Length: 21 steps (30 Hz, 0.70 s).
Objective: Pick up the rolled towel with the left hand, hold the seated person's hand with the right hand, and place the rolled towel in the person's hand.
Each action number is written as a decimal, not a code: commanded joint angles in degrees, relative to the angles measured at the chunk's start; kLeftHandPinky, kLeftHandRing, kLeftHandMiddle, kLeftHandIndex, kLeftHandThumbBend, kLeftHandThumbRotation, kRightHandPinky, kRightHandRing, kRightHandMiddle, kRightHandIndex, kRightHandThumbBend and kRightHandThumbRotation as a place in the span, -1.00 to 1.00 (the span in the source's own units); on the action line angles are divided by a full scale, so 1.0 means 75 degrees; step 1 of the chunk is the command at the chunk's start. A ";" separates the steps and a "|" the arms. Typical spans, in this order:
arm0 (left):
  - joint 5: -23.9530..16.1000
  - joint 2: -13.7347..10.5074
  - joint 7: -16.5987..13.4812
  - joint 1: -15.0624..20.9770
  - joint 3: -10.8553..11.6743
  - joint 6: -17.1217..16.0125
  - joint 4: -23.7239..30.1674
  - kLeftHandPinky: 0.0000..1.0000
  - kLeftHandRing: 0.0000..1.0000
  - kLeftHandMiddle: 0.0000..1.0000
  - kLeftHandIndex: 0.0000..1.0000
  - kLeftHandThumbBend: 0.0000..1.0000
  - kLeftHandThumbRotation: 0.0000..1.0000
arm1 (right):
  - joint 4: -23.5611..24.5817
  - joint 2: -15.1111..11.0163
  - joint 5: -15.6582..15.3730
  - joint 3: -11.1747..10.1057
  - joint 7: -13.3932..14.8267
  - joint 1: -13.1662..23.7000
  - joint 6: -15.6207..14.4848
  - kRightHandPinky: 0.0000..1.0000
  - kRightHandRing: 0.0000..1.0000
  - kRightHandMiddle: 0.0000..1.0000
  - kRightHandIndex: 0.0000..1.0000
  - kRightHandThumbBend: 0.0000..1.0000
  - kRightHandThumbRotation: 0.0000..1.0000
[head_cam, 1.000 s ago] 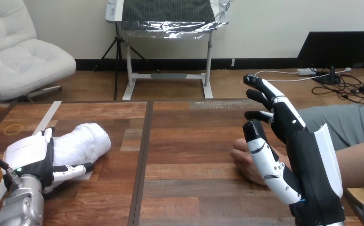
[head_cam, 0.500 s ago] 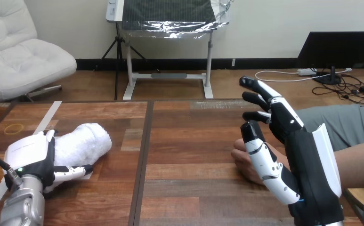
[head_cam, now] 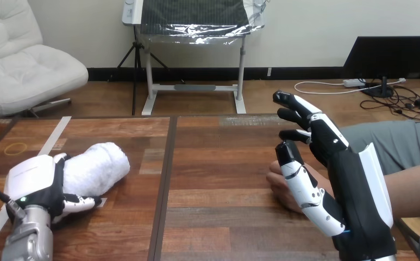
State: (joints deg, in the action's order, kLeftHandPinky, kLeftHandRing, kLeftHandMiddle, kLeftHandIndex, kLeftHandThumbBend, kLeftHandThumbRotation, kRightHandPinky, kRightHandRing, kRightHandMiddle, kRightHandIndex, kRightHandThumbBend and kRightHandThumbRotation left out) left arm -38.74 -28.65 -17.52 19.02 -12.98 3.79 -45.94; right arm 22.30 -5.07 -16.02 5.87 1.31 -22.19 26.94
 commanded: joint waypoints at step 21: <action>0.0250 0.0014 -0.0266 -0.0005 -0.0204 -0.0811 -0.0017 -0.21 -0.07 0.05 0.11 0.53 -1.00 | 0.0133 -0.0064 0.0166 -0.0109 -0.0078 0.0477 0.0209 0.44 0.58 0.60 0.57 -0.40 0.32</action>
State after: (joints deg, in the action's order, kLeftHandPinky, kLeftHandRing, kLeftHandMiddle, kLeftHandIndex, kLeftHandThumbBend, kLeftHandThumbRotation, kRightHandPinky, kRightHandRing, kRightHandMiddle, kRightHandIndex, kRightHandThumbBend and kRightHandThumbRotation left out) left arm -36.43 -28.86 -19.19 18.59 -13.00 -1.41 -45.77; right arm 22.30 -5.09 -15.55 5.76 0.60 -22.10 26.96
